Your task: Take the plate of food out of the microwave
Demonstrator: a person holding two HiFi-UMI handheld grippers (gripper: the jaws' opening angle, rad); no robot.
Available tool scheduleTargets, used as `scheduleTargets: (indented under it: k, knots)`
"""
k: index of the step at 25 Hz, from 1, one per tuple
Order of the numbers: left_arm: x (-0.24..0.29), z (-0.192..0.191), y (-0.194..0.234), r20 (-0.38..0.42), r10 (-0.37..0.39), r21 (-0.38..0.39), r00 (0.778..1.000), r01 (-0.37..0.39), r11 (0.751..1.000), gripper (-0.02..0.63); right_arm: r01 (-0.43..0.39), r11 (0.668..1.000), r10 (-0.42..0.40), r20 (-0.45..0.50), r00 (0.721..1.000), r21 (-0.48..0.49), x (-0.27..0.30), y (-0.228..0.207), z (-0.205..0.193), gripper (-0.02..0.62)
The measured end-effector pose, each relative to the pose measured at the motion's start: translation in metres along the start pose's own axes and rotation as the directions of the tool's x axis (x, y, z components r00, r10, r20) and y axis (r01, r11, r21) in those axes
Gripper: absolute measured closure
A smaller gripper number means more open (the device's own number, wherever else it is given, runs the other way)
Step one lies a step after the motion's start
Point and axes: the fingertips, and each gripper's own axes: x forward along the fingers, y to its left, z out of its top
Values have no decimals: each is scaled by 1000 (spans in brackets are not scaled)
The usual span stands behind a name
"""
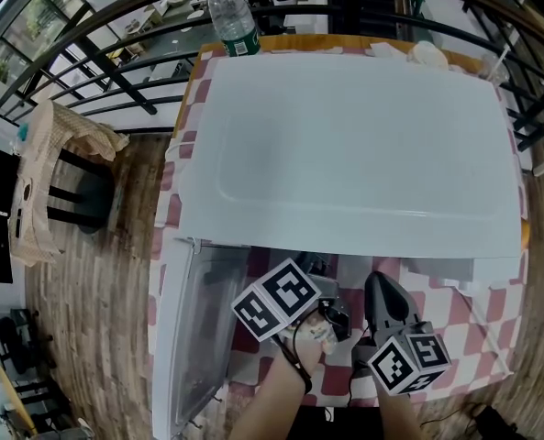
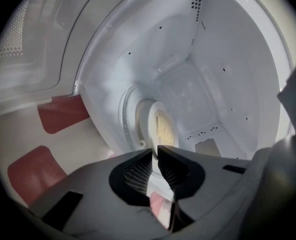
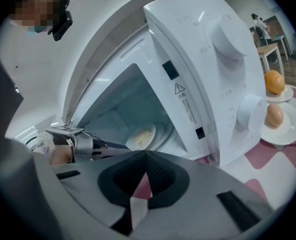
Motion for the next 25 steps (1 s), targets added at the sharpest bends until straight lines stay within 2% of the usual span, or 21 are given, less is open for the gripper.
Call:
scheduleTargets:
  k: [9, 17, 19, 22, 23, 25]
  knots:
    - [-16, -7, 5, -7, -43, -15, 999, 43, 999, 554, -10, 1000, 10, -1, 1000, 10, -1, 1, -3, 584]
    - [-33, -20, 4, -21, -79, 4, 997, 79, 997, 557, -41, 993, 46, -44, 998, 108, 1, 8, -13, 577]
    - [-38, -23, 5, -24, -86, 3, 996, 86, 996, 557, -64, 982, 76, -61, 995, 177, 5, 10, -17, 563]
    - [-44, -26, 8, -27, -94, 0, 995, 94, 996, 557, -70, 961, 103, -113, 988, 267, 11, 14, -23, 422]
    - [-46, -27, 9, -27, -96, -1, 995, 96, 995, 556, -88, 947, 129, -116, 985, 309, 14, 17, -25, 399]
    - [-49, -28, 10, -29, -101, -1, 994, 101, 995, 557, -163, 898, 212, -79, 974, 408, 23, 23, -27, 399]
